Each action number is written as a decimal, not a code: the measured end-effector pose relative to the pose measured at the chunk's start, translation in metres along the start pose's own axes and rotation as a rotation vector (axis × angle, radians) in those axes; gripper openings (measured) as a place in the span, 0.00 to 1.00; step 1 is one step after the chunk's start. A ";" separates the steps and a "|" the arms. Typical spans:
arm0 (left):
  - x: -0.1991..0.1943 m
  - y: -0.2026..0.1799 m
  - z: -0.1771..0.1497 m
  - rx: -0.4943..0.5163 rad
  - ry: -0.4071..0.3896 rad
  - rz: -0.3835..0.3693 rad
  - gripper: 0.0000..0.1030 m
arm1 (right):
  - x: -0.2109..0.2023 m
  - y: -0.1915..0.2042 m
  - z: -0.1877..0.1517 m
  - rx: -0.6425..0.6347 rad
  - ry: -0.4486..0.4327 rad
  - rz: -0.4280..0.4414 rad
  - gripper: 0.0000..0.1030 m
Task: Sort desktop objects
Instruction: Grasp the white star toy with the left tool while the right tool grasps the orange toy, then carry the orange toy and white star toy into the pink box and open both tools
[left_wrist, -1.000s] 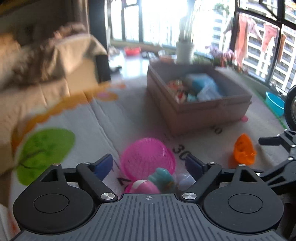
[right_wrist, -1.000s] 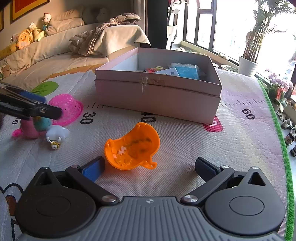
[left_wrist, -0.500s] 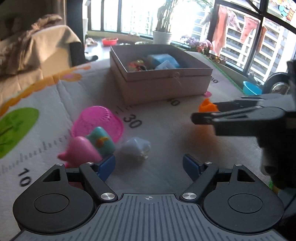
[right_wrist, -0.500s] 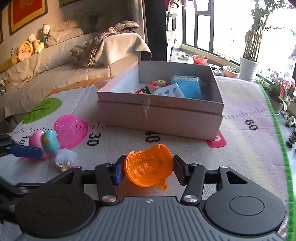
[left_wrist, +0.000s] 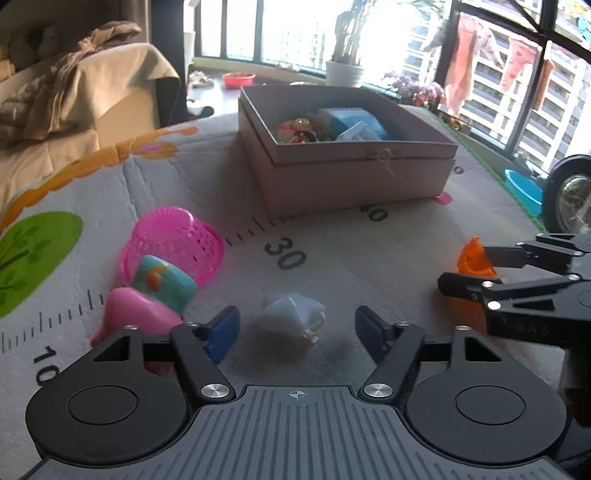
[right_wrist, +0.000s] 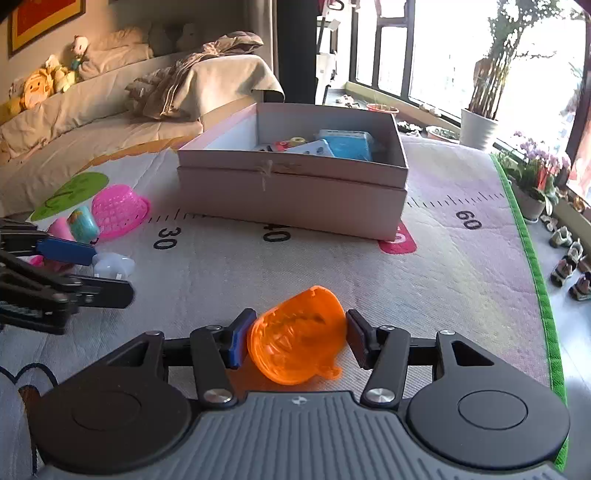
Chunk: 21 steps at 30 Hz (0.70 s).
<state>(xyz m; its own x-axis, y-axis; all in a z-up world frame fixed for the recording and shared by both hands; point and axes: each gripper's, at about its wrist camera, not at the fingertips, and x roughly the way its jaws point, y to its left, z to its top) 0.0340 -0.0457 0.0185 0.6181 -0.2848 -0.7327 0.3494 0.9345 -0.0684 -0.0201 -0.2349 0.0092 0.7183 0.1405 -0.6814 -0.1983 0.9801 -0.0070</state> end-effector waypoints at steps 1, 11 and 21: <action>0.001 -0.003 0.000 0.008 -0.004 0.019 0.65 | -0.001 0.001 0.000 -0.005 0.002 0.002 0.52; -0.014 -0.021 -0.006 0.110 -0.019 0.000 0.41 | -0.018 -0.007 0.005 0.012 0.052 0.108 0.49; -0.034 -0.033 0.087 0.182 -0.274 -0.009 0.41 | -0.067 -0.026 0.042 0.047 -0.113 0.108 0.49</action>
<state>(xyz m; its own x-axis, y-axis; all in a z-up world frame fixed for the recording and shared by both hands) 0.0628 -0.0853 0.1046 0.7721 -0.3633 -0.5214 0.4611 0.8849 0.0661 -0.0352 -0.2643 0.0861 0.7655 0.2573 -0.5897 -0.2486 0.9637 0.0977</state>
